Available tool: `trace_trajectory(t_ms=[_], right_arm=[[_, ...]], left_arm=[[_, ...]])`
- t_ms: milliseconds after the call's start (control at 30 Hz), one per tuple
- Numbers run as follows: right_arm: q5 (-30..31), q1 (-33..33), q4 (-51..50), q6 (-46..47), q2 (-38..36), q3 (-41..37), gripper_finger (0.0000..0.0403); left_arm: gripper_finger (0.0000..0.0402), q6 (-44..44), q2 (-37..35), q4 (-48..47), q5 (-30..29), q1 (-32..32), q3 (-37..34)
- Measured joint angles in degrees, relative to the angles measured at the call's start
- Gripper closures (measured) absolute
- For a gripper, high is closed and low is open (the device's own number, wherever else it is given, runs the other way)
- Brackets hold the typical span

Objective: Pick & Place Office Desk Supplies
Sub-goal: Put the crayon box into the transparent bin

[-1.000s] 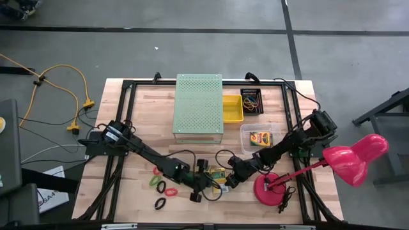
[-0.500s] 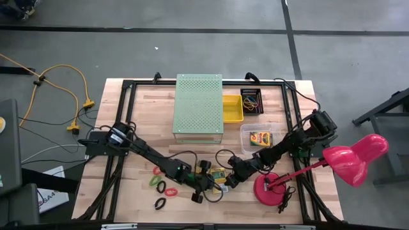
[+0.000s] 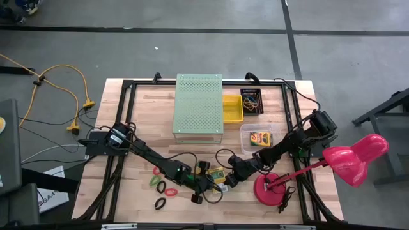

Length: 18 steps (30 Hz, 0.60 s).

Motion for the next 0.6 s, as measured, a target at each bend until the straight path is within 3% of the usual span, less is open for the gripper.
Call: trace_trajectory(t_ms=[600], right_arm=[[0.9, -0.2, 2.5, -0.3, 0.1, -0.1, 0.0274]], left_arm=[[0.0401, 0.1, 0.0, -0.4, -0.3, -0.4, -0.2]])
